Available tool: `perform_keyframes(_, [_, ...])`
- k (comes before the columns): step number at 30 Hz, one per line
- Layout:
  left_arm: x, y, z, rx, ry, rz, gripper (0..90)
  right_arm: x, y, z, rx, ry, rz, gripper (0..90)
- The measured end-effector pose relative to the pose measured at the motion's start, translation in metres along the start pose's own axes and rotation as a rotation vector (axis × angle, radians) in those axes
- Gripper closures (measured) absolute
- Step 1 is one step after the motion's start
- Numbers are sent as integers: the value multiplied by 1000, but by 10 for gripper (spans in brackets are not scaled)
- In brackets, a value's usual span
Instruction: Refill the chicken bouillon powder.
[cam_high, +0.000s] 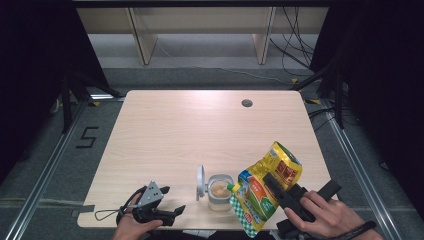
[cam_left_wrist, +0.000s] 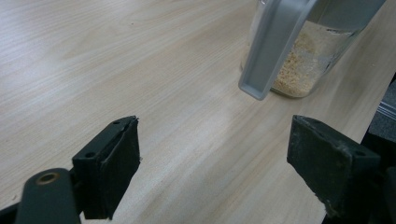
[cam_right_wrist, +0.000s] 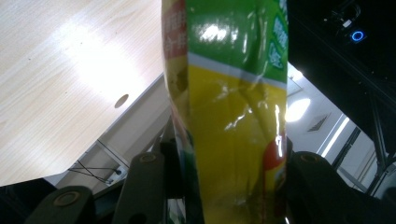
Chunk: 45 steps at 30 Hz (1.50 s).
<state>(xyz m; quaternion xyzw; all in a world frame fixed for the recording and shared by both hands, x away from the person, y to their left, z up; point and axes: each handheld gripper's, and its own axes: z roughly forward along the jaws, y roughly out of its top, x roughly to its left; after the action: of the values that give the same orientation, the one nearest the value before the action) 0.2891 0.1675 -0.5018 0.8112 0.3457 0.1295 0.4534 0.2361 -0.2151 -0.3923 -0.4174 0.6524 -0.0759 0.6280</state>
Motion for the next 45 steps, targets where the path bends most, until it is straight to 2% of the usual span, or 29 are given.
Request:
perform_keyframes(1, [0,0,0,-1,1,1,167,0,0,0,-1,-1,1,630])
perform_keyframes(2, [0,0,0,2,2,7,167,-5,-1,-1,15,14,-75,630])
perform_keyframes(6, [1,0,-1,5,2,14,167,-3,0,-1,14,6,-72,637])
perform_keyframes(10, [0,0,0,-1,7,5,167,-3,1,0,5,18,-82,637])
perform_keyframes(11, [0,0,1,-7,6,5,167,2,2,1,-9,-2,-3,637])
perform_keyframes(14, [0,0,1,-13,2,15,167,1,2,1,-13,-12,-4,637])
perform_keyframes(16, [0,0,1,-15,3,16,167,3,2,1,-3,-4,17,637])
perform_keyframes(17, [0,0,1,-12,1,18,167,-1,1,0,9,19,-58,637])
perform_keyframes(18, [1,1,0,-1,-1,20,167,0,1,1,9,19,-49,637])
perform_keyframes(19, [1,0,0,-3,0,18,168,5,3,2,-10,2,17,637])
perform_keyframes(20, [1,0,0,-7,5,18,167,6,3,2,-10,-3,22,638])
perform_keyframes(21, [1,0,0,-6,4,20,167,3,2,2,5,18,-44,639])
perform_keyframes(22, [0,0,1,-5,5,-2,168,3,2,2,2,19,-39,638])
perform_keyframes(23, [0,0,1,-1,-2,-1,167,7,3,3,-16,0,36,639])
perform_keyframes(24, [0,0,1,-3,0,-3,167,4,2,2,1,24,-35,639])
perform_keyframes(25, [0,0,1,-3,-1,-3,167,7,3,4,-21,3,28,639])
perform_keyframes(28, [1,0,1,2,1,10,167,8,2,3,-12,7,44,639])
perform_keyframes(33, [0,0,1,-5,1,-2,167,7,2,4,-22,2,33,639])
perform_keyframes(34, [0,0,1,-1,-3,-2,168,9,2,4,-14,8,53,639])
perform_keyframes(35, [0,0,1,-3,-1,-3,167,9,2,4,-19,9,47,639])
perform_keyframes(37, [-1,0,1,-3,7,0,167,9,2,5,-24,14,44,639])
perform_keyframes(38, [1,0,1,1,-3,16,168,9,2,6,-24,18,43,640])
perform_keyframes(39, [1,0,1,0,-3,12,167,8,2,6,-36,-5,37,639])
perform_keyframes(41, [0,0,1,-4,3,-3,167,9,3,7,-26,17,41,639])
perform_keyframes(42, [2,0,0,23,11,23,167,9,3,7,-29,16,49,639])
perform_keyframes(43, [2,0,0,20,10,20,167,9,3,7,-24,13,50,639])
perform_keyframes(44, [0,0,1,-2,-1,-2,167,9,3,8,-24,13,51,639])
perform_keyframes(45, [1,0,0,4,0,5,167,9,3,8,-23,17,52,639])
